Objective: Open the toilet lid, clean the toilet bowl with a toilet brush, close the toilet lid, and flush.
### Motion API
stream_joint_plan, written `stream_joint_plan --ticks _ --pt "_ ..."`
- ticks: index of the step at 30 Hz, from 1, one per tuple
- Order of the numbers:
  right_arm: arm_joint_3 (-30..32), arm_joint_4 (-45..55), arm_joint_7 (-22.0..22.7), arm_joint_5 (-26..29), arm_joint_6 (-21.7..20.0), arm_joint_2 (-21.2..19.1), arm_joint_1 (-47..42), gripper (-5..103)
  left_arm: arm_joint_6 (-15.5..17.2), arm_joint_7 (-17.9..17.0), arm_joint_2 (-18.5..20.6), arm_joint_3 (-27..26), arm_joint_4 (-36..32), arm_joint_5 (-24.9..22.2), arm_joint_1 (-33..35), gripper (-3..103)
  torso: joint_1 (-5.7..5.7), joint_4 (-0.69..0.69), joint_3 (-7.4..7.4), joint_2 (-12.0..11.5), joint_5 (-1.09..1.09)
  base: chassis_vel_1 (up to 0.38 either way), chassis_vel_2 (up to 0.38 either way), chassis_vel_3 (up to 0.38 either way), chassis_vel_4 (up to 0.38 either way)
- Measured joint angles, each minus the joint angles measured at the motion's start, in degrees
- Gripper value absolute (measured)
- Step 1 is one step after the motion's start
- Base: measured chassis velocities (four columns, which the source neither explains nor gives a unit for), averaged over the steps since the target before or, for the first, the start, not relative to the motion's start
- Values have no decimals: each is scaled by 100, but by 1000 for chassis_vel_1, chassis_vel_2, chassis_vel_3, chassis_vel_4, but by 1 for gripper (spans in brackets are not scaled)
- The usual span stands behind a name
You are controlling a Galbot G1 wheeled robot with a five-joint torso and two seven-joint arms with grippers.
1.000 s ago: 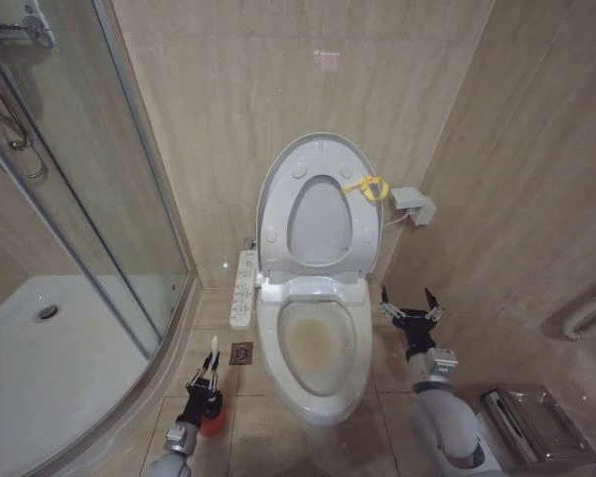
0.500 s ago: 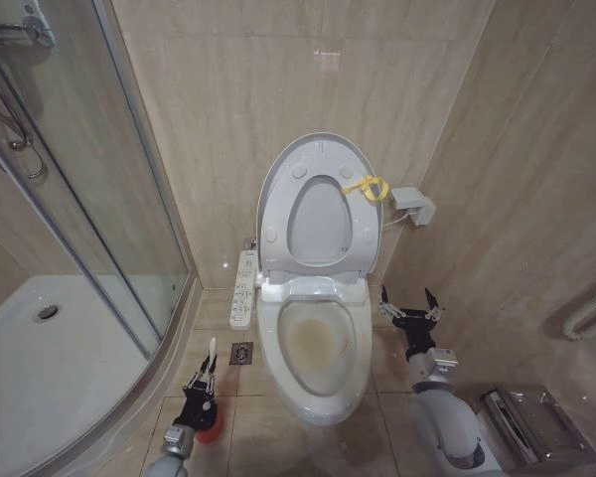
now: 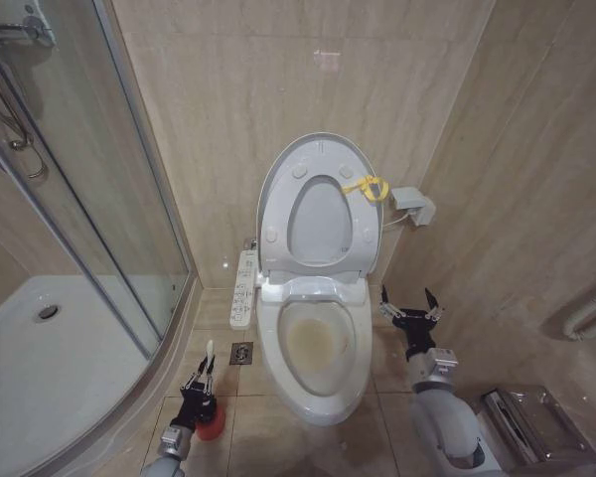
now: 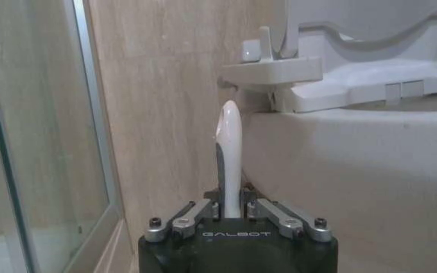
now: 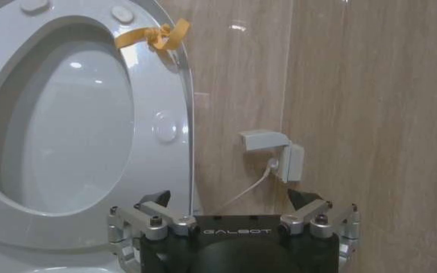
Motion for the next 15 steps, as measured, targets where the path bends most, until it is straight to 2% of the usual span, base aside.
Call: stream_joint_plan --ticks 5,11,15 --pt "0 0 0 0 0 0 0 100 0 62 -48 35 174 14 -39 16 0 0 0 0 0 0 0 0 0" --pt "0 0 0 0 0 0 0 100 -5 239 -151 175 799 14 -187 16 0 0 0 0 0 0 0 0 0" --pt "0 0 0 0 0 0 0 100 -8 251 -188 197 830 16 -167 16 -1 0 0 1 1 0 0 0 0"
